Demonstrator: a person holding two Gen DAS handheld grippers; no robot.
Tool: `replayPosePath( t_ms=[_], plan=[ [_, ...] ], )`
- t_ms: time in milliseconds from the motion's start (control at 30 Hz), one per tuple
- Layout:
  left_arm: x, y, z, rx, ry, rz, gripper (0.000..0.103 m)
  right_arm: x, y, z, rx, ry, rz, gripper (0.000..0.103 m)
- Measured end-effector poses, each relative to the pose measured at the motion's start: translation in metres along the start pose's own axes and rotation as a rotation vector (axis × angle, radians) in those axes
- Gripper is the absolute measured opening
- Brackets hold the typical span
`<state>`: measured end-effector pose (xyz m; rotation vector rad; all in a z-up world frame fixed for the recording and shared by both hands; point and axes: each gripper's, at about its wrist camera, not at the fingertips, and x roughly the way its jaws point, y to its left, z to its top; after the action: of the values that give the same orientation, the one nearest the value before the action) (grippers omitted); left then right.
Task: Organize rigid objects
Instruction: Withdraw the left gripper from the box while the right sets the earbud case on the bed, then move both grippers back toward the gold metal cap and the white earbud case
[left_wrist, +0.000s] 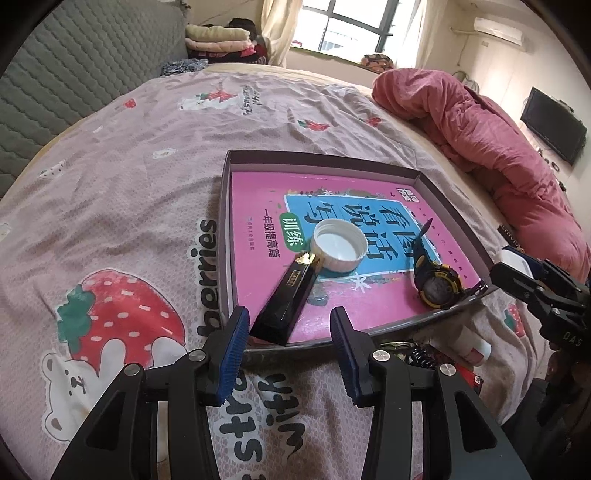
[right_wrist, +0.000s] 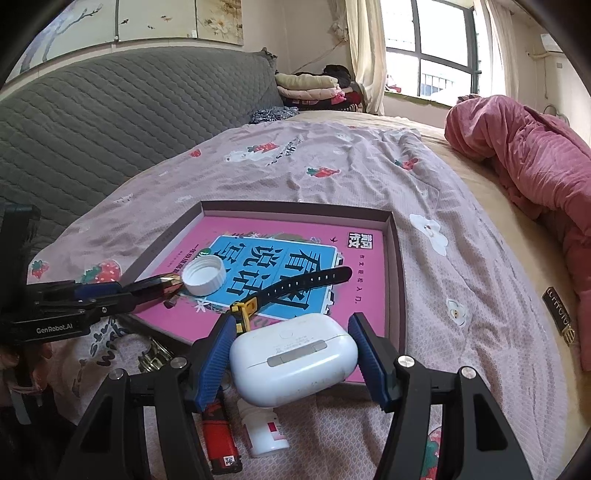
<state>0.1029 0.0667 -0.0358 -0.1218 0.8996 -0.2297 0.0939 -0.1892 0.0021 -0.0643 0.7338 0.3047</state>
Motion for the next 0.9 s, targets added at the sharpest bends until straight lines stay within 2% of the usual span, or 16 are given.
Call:
replayPosePath(
  t_ms=[367, 533, 900],
  plan=[
    [-0.007, 0.002, -0.001, -0.010, -0.016, -0.010, 0.047, -0.010, -0.004, 0.000, 0.036, -0.016, -0.017, 0.063],
    [-0.016, 0.003, 0.000, -0.023, -0.029, -0.015, 0.052, -0.022, -0.004, 0.002, 0.040, -0.046, -0.021, 0.063],
    [-0.032, 0.000, 0.003, -0.029, -0.050, -0.021, 0.055, -0.037, -0.001, 0.004, 0.036, -0.066, -0.039, 0.063]
  ],
)
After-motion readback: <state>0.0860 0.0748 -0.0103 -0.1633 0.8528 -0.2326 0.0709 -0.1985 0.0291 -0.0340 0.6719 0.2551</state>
